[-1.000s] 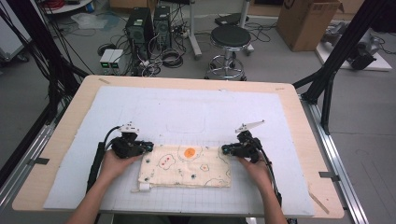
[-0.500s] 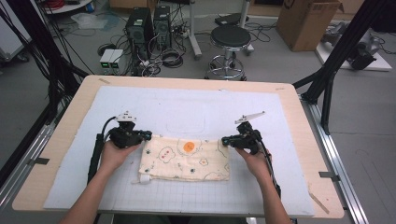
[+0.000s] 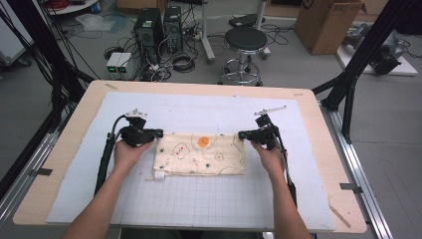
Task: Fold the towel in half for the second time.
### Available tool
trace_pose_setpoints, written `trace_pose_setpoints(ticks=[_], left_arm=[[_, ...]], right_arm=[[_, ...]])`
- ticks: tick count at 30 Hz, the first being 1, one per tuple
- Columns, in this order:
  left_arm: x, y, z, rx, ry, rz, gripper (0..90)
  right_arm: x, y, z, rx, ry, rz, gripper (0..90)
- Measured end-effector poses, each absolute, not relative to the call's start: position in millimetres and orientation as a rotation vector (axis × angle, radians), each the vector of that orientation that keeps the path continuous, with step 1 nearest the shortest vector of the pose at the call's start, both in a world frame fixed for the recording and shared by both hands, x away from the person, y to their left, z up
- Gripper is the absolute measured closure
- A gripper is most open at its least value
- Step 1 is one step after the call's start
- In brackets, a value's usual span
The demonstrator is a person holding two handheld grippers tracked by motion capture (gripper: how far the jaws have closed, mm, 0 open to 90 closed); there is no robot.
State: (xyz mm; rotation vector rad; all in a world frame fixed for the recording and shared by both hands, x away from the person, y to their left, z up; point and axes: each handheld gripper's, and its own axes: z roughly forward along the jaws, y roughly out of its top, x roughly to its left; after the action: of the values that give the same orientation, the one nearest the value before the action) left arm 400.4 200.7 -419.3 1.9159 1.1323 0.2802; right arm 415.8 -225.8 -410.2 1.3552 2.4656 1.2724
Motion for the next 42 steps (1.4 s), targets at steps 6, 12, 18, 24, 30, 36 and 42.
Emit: trace_pose_setpoints(ticks=[6, 12, 18, 24, 30, 36, 42], left_arm=[[402.7, 205.3, -420.3, 1.891, 1.133, 0.256, 83.8], [400.4, 203.5, -418.6, 1.899, 1.105, 0.271, 83.8], [397.3, 203.5, -416.0, 1.911, 1.086, 0.279, 83.8], [391.2, 202.1, -409.8, 1.94, 1.044, 0.303, 83.7], [385.6, 200.4, -407.0, 1.932, 1.023, 0.307, 83.7], [382.5, 203.1, -408.8, 1.935, 1.018, 0.302, 83.7], [376.6, 204.1, -408.3, 1.934, 1.0, 0.299, 83.6]], right_arm=[[418.9, -225.7, -416.9, 1.395, 2.463, 1.299, 85.6], [416.6, -227.7, -414.2, 1.4, 2.456, 1.343, 85.6], [413.6, -229.7, -411.4, 1.397, 2.451, 1.39, 85.7], [408.5, -233.7, -410.8, 1.393, 2.45, 1.415, 85.6], [402.9, -237.1, -409.8, 1.367, 2.457, 1.416, 85.6], [397.8, -237.3, -406.9, 1.332, 2.469, 1.432, 85.6], [391.1, -237.0, -404.9, 1.303, 2.482, 1.432, 85.6]])
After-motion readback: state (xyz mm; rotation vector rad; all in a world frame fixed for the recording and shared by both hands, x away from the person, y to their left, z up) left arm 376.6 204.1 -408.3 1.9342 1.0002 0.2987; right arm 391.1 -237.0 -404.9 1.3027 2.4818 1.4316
